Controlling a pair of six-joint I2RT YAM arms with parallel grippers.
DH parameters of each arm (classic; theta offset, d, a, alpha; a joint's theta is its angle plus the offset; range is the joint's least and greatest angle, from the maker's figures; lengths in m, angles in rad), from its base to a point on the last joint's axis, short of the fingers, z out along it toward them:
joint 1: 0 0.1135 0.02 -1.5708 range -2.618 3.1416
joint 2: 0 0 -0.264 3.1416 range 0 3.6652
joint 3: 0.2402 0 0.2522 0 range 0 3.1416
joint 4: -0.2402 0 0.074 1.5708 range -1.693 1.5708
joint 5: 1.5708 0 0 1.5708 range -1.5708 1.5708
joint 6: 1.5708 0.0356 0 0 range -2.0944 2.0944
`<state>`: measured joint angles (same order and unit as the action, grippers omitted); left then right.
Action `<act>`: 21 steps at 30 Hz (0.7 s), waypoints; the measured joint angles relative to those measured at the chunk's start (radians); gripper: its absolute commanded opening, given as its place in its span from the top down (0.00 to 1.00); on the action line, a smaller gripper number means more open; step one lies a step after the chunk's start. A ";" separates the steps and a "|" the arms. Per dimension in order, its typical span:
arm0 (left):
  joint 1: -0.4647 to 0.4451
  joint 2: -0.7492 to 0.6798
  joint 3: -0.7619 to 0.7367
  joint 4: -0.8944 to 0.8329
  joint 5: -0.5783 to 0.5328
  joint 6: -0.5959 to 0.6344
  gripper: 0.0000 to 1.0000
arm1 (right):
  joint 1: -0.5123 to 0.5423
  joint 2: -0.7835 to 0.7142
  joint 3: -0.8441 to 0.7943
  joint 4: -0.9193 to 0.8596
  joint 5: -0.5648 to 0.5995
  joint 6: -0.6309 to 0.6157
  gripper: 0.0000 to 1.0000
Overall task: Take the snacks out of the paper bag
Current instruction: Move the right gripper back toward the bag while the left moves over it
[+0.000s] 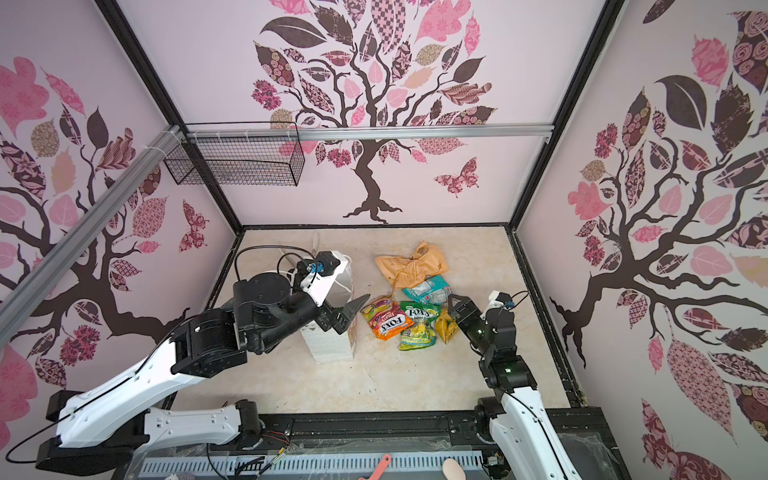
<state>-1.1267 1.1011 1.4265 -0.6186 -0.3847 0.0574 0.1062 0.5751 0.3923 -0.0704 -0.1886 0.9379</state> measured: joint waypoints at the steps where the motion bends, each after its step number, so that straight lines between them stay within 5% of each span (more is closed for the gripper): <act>1: 0.000 0.000 0.000 0.002 -0.009 -0.003 0.01 | 0.005 -0.001 0.015 0.003 -0.014 -0.001 0.04; 11: 0.015 0.000 0.000 0.005 -0.217 -0.043 0.04 | 0.174 0.079 0.171 0.008 -0.113 -0.058 0.06; 21: 0.237 0.014 0.001 -0.024 -0.240 -0.156 0.08 | 0.527 0.218 0.422 -0.025 -0.111 -0.191 0.07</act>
<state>-0.8898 1.1156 1.4277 -0.6426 -0.6243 -0.0982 0.6331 0.7933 0.8146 -0.0952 -0.3000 0.7471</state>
